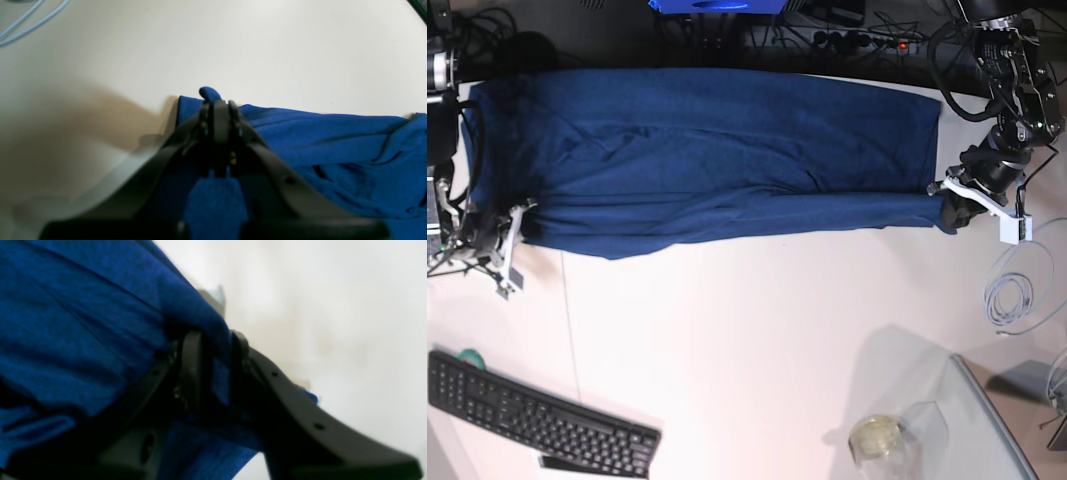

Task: Layout the t-shirt on the table in an organized manner, then fold the t-shirt properly
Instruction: 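Lift the hem with both grippers and fold it toward the collar edge, then drag the folded hem further toward the collar edge with both grippers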

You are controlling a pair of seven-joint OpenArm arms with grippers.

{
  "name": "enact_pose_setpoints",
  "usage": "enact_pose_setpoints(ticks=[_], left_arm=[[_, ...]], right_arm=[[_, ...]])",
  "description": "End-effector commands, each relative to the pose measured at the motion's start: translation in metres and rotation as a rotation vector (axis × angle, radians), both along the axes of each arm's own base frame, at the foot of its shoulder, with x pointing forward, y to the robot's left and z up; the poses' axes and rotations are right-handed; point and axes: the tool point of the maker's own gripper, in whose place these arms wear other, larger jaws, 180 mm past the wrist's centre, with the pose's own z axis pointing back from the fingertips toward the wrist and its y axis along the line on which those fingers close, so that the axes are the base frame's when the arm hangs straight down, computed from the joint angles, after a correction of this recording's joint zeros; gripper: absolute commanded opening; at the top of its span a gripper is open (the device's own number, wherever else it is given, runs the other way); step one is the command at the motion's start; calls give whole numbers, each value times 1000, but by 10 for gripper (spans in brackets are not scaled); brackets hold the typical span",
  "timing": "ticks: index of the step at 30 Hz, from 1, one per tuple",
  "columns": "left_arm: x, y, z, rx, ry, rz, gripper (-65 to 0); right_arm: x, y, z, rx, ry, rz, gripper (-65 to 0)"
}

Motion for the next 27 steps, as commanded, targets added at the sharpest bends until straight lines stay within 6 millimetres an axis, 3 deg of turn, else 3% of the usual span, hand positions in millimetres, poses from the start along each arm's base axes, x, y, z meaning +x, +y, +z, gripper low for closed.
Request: enact_pose_setpoints(ticks=[1, 5, 11, 17, 21, 27], left_arm=[[8, 5, 14, 11, -49, -1, -650], [8, 4, 14, 9, -48, -2, -650], [10, -18, 6, -5, -29, -62, -650], [10, -18, 7, -6, -34, -60, -650], [10, -15, 8, -2, -35, -55, -650], [11, -14, 7, 4, -29, -64, -650]], right_arm=[[18, -7, 16, -3, -53, -1, -456], [18, -6, 16, 0, -52, -2, -372], [29, 1, 22, 20, -79, -8, -372], [48, -21, 50, 24, -145, -108, -371], [50, -24, 56, 6, -140, -110, -368], [49, 6, 44, 56, -126, -91, -366]])
